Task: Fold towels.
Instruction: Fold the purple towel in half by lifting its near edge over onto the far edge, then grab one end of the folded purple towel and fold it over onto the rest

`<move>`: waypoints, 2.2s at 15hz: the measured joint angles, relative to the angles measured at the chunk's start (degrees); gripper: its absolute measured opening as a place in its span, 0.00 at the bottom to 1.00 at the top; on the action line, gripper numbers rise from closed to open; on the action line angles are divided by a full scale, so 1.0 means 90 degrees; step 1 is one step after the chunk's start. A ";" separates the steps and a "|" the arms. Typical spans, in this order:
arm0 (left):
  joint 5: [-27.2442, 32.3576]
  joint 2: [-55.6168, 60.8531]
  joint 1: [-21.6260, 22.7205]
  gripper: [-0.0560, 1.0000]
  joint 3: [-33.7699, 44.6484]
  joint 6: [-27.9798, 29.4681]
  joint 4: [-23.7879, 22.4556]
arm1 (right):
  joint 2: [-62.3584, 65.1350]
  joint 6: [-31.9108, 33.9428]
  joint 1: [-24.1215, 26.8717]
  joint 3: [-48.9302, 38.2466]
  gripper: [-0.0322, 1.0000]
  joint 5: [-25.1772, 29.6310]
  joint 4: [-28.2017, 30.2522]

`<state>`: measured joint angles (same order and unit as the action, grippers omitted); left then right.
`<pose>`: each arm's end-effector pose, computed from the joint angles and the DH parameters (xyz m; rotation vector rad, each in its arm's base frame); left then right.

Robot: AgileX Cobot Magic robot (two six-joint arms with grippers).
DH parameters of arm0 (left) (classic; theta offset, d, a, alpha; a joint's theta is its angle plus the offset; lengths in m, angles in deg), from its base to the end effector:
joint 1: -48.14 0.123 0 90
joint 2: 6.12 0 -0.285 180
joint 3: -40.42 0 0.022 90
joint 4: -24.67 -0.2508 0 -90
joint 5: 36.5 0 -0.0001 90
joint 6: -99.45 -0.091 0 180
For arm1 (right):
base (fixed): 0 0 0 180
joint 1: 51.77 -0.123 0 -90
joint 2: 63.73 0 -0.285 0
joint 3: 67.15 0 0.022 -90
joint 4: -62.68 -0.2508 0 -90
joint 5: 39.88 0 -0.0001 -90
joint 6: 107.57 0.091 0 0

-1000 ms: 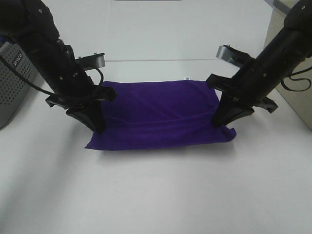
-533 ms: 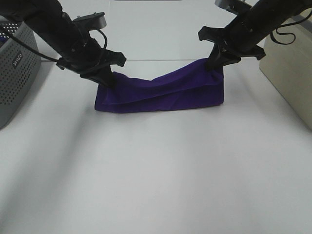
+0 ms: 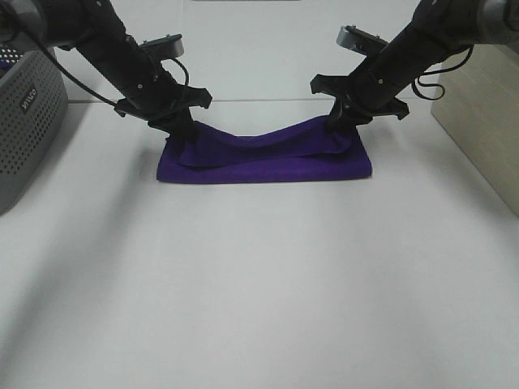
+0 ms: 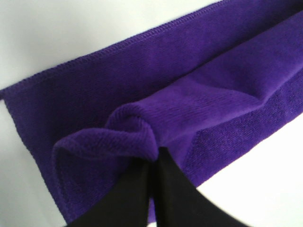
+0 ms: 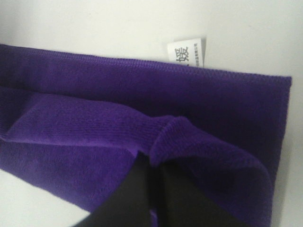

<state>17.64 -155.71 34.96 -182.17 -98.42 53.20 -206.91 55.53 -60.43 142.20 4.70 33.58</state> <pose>0.5022 -0.1538 0.1374 0.4274 2.7042 -0.6087 0.4927 0.1065 0.1353 -0.1993 2.6865 0.5412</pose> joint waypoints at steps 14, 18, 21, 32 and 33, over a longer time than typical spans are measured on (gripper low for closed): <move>0.0255 -0.0598 0.0019 0.72 -0.0859 0.0554 -0.0745 | -0.0357 0.0598 0.0000 0.0471 0.70 0.0038 0.0815; 0.1598 -0.0586 0.0045 0.77 -0.1808 0.0777 -0.1114 | 0.0134 0.0605 0.0000 0.0528 0.76 0.0611 0.1050; 0.1681 -0.0592 0.0382 0.77 -0.1903 0.0796 -0.0828 | 0.0681 0.0809 0.0000 0.0541 0.76 0.1617 0.1394; 0.1693 -0.1305 0.1241 0.77 -0.1572 0.0605 0.0796 | 0.0949 0.1012 0.0000 0.0541 0.76 0.2776 0.1534; 0.1693 -0.1286 0.1241 0.77 -0.1515 0.0598 0.0853 | 0.0949 0.1044 0.0000 0.0541 0.76 0.2776 0.1534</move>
<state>32.88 -167.28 46.13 -195.81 -93.04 60.88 -198.37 64.93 -60.43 147.07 29.68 47.38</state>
